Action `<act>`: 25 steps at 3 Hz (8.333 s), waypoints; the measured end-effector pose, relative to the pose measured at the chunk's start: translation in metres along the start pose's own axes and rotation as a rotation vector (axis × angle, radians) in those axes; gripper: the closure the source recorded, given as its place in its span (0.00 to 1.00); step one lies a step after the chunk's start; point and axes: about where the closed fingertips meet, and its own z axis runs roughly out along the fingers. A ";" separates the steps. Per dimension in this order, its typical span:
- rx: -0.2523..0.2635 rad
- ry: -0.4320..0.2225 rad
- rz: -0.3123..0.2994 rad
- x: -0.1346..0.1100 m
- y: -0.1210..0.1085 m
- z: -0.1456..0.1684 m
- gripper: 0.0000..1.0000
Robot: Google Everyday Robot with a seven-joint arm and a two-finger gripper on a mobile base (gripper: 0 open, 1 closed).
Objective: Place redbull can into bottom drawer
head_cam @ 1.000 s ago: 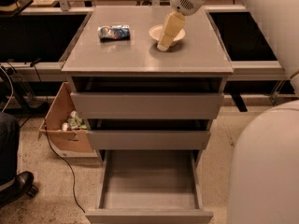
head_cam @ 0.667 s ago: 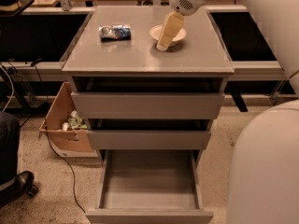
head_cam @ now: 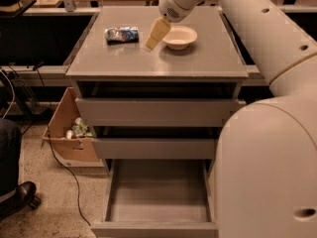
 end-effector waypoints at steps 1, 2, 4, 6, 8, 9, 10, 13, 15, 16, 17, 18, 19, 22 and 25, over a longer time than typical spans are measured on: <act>0.032 -0.057 0.090 -0.027 -0.017 0.055 0.00; 0.053 -0.070 0.144 -0.041 -0.026 0.080 0.00; 0.104 -0.085 0.268 -0.052 -0.045 0.134 0.00; 0.179 -0.056 0.310 -0.057 -0.062 0.161 0.00; 0.191 -0.045 0.337 -0.060 -0.063 0.178 0.00; 0.180 -0.047 0.348 -0.063 -0.060 0.185 0.00; 0.179 -0.035 0.359 -0.052 -0.061 0.190 0.00; 0.164 -0.010 0.410 -0.017 -0.063 0.202 0.18; 0.165 -0.008 0.411 -0.012 -0.065 0.199 0.73; 0.165 -0.008 0.411 -0.012 -0.065 0.199 0.96; 0.163 -0.018 0.377 -0.016 -0.070 0.174 1.00; 0.138 -0.027 0.303 -0.027 -0.066 0.124 1.00; 0.101 -0.013 0.224 -0.037 -0.046 0.085 1.00; -0.024 0.017 0.192 -0.029 0.065 -0.025 1.00; -0.039 0.007 0.171 -0.015 0.135 -0.058 1.00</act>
Offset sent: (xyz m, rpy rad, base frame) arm 0.0958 0.0838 -0.0176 0.1818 0.0018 -0.1662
